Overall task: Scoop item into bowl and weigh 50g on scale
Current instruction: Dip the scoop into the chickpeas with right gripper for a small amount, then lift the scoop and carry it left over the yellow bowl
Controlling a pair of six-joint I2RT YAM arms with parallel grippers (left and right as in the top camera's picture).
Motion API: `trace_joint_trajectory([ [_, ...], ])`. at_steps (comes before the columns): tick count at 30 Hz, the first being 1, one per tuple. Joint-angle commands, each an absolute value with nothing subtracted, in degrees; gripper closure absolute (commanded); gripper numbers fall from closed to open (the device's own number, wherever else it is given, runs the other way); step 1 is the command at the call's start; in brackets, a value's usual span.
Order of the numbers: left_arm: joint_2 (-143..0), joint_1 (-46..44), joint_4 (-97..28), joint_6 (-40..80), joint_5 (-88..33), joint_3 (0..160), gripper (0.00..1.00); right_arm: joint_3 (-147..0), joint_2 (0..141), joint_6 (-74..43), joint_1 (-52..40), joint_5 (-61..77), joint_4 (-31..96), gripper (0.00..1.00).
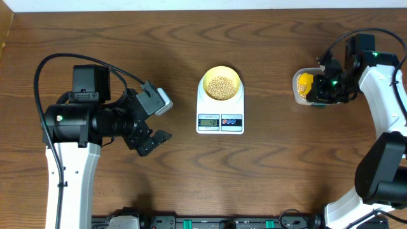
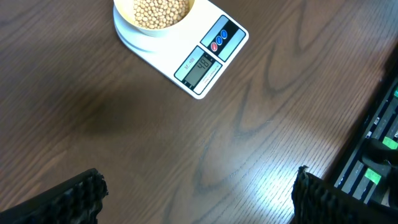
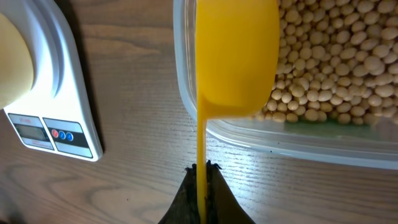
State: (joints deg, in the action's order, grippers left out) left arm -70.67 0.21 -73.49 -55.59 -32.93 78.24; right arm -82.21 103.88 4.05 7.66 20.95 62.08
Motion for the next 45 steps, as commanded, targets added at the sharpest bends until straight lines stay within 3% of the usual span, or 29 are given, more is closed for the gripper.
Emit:
trace_joint_trajectory([
  [1, -70.5, 0.2, -73.7, -56.5, -33.9, 78.1, 0.02, -80.4, 104.3, 4.8, 7.8, 24.9, 62.1, 0.99],
  [27, -70.5, 0.2, -73.7, -56.5, -33.9, 78.1, 0.02, -80.4, 104.2, 6.1, 18.4, 44.6, 61.1, 0.99],
  [33, -70.5, 0.2, -73.7, -56.5, -33.9, 78.1, 0.02, -80.6, 103.5, 3.1, 13.2, 45.7, 60.3, 0.99],
  [45, -70.5, 0.2, -73.7, -56.5, -33.9, 78.1, 0.02, -83.9, 102.5, -5.4, -7.8, 41.7, 47.4, 0.99],
])
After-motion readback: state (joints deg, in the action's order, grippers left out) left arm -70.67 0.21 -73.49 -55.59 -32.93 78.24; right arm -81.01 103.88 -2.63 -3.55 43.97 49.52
